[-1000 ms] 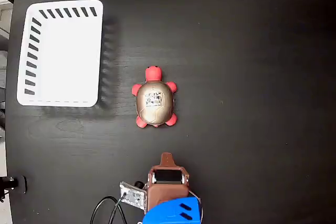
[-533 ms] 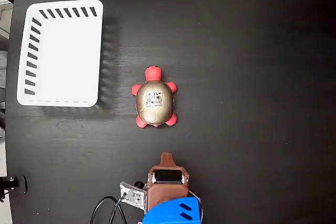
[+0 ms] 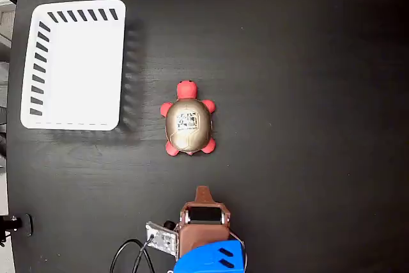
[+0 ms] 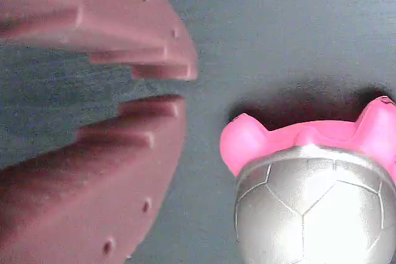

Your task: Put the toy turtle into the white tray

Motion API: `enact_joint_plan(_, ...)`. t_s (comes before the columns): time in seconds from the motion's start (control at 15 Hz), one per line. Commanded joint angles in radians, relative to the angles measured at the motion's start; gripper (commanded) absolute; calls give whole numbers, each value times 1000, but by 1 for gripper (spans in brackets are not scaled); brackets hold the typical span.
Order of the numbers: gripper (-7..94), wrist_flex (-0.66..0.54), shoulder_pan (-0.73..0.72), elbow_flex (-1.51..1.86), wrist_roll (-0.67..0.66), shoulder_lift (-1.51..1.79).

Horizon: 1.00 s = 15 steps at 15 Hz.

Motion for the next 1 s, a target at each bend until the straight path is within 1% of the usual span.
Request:
enact_joint_plan(0.0, 0, 3, -21, -8, 11, 78)
enact_joint_plan(0.13, 1, 3, -23, -8, 5, 78)
enact_joint_plan(0.8, 0, 2, -38, -9, -2, 78)
enact_joint_plan(0.87, 0, -8, -40, -11, -25, 57)
enact_joint_plan(0.93, 0, -40, -43, -17, -89, 14)
